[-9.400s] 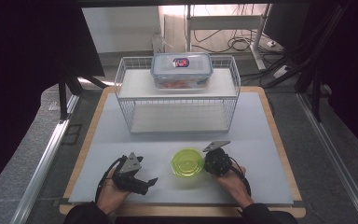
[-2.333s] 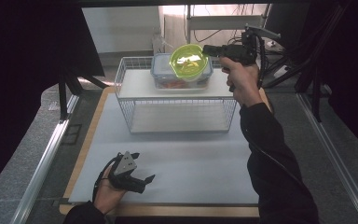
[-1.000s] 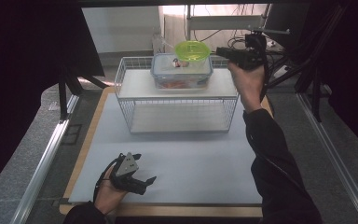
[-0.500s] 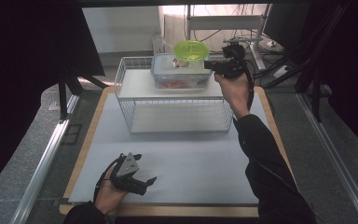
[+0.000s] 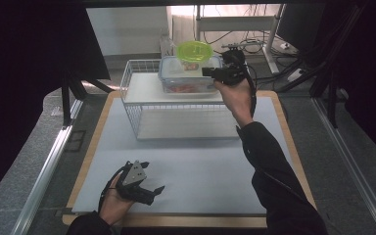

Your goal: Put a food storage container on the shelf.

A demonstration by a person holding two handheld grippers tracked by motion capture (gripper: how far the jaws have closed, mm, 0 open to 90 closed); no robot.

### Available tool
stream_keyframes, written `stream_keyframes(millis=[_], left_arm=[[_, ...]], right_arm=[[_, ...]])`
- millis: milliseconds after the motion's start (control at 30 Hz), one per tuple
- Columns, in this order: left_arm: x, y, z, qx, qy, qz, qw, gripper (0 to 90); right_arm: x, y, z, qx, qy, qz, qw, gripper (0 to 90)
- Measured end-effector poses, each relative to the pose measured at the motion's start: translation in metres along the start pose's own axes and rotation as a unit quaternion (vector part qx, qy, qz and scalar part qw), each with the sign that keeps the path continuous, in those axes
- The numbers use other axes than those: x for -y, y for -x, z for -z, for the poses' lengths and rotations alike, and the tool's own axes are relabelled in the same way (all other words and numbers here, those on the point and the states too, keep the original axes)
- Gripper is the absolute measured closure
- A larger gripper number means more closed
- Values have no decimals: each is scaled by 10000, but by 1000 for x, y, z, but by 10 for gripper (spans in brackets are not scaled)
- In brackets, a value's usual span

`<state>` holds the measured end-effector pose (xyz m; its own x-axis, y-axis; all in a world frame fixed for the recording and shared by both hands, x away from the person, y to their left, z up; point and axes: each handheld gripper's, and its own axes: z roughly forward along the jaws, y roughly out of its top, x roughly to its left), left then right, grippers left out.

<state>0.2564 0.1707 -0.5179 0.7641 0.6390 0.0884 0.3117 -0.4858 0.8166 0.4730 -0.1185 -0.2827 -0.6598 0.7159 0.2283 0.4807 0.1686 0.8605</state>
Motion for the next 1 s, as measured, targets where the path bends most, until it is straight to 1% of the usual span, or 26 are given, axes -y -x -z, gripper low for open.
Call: stream_keyframes(millis=[33,100,167,367,467,533,600,667,733,800,900,1000], left_arm=[[0,0,0,-2,-5,-2,10000,41],[0,0,0,1,-9,-14,10000,41],[0,0,0,10,-10,-17,10000,41],[0,0,0,6,2,-6,10000,41],[0,0,0,4,9,-4,10000,41],[0,0,1,3,13,6,10000,41],[0,0,1,0,8,13,10000,41],[0,0,1,5,18,26,10000,41],[0,0,0,-1,3,20,10000,40],[0,0,0,5,7,20,10000,40],[0,1,0,5,2,8,10000,40],[-1,1,0,13,4,1,10000,40]], right_arm=[[0,-2,-2,-1,-6,61,10000,900],[-1,-4,-4,-4,7,82,10000,900],[-3,-5,-7,-37,19,50,10000,900],[-7,-6,-13,-12,9,37,10000,898],[-5,-6,-13,-16,15,80,10000,860],[-2,-6,-11,-6,24,165,9999,803],[2,-6,-7,-33,80,192,9998,739],[5,-5,-2,-55,112,233,9997,653],[9,-6,2,-51,132,322,9994,569],[13,-7,6,-60,135,381,9992,499],[20,-9,13,-68,154,515,9985,433],[27,-12,18,-90,128,639,9978,384]])
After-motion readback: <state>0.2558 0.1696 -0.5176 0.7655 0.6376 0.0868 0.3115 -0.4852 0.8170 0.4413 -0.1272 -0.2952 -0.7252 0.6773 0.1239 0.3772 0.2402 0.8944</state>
